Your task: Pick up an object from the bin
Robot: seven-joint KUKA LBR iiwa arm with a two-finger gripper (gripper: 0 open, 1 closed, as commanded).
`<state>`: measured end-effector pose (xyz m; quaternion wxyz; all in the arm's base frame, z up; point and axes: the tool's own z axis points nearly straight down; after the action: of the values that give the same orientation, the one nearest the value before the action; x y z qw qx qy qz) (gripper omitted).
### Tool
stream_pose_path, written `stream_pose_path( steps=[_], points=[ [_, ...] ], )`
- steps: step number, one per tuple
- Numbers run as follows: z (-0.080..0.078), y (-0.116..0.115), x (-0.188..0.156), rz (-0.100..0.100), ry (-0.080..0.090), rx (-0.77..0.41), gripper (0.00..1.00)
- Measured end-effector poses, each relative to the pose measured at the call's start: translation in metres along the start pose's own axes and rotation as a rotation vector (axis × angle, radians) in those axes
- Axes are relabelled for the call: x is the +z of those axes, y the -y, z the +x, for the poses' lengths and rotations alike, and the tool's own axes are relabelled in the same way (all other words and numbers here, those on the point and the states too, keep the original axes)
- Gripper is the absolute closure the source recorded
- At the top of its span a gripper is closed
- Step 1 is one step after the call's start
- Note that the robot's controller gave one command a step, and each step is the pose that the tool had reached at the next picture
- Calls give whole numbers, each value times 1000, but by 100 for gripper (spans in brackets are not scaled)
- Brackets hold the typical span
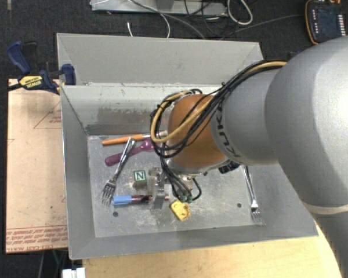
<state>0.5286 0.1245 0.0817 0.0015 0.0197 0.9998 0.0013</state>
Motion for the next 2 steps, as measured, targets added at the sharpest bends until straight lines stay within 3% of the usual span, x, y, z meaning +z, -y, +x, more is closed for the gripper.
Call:
stream_pose_path(
  steps=[2],
  points=[
    [0, 0, 0, 0, 0, 0, 100]
  ],
)
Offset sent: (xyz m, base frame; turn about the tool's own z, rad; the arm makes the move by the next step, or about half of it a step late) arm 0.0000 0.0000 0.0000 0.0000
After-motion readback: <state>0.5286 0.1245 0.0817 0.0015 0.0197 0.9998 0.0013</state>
